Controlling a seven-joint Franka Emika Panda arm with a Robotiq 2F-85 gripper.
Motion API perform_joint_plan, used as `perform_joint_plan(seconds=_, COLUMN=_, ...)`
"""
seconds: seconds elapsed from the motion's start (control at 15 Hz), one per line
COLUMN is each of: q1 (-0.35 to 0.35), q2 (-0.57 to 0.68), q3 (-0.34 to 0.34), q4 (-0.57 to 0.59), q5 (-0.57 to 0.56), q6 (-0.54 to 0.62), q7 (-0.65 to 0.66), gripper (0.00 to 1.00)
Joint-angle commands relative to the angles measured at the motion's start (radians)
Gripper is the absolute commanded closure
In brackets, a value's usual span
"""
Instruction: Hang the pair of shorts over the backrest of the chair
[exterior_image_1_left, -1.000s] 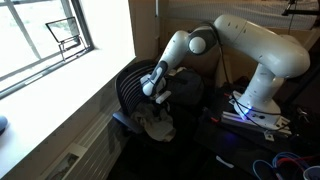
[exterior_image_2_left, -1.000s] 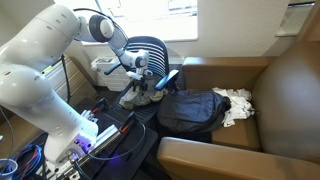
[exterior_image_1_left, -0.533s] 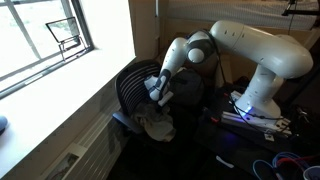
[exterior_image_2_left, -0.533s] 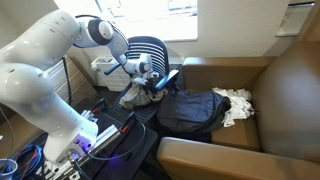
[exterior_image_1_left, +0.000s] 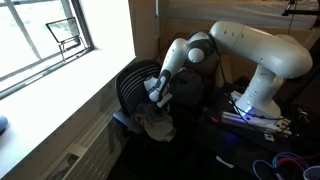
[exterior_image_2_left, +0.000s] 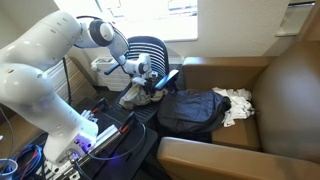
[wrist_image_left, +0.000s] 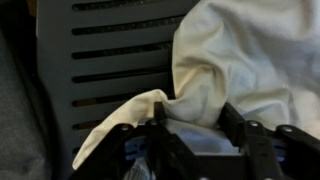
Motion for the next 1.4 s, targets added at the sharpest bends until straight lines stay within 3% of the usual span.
perform_joint_plan(seconds=0.0, q1=-0.021, q2=0.02, q3=0.025, q4=0.009, q5=0.003, q6=0.06, q7=-0.024, gripper=0.69)
perform_joint_plan(seconds=0.27, q1=-0.037, q2=0.026, q3=0.045, q4=0.02, q5=0.016, q6=0.063, q7=-0.035, gripper=0.98)
perform_joint_plan(seconds=0.4, q1=-0.099, q2=-0.017, q3=0.114, q4=-0.011, q5=0.029, q6=0.059, q7=-0.143, gripper=1.0)
perform_joint_plan(seconds=0.6, q1=-0.148, q2=-0.195, q3=0.176, q4=-0.189, q5=0.005, q6=0.075, q7=-0.294, gripper=0.98)
perform_joint_plan(seconds=1.0, q1=-0.171, q2=-0.476, q3=0.216, q4=-0.433, q5=-0.029, q6=0.056, q7=-0.469, gripper=0.98)
perform_joint_plan(seconds=1.2, q1=-0.141, q2=-0.613, q3=0.2, q4=-0.57, q5=-0.023, q6=0.244, q7=-0.428, gripper=0.98)
perform_joint_plan(seconds=1.33, q1=-0.174, q2=-0.699, q3=0.245, q4=-0.666, q5=0.04, q6=0.361, q7=-0.401, gripper=0.98)
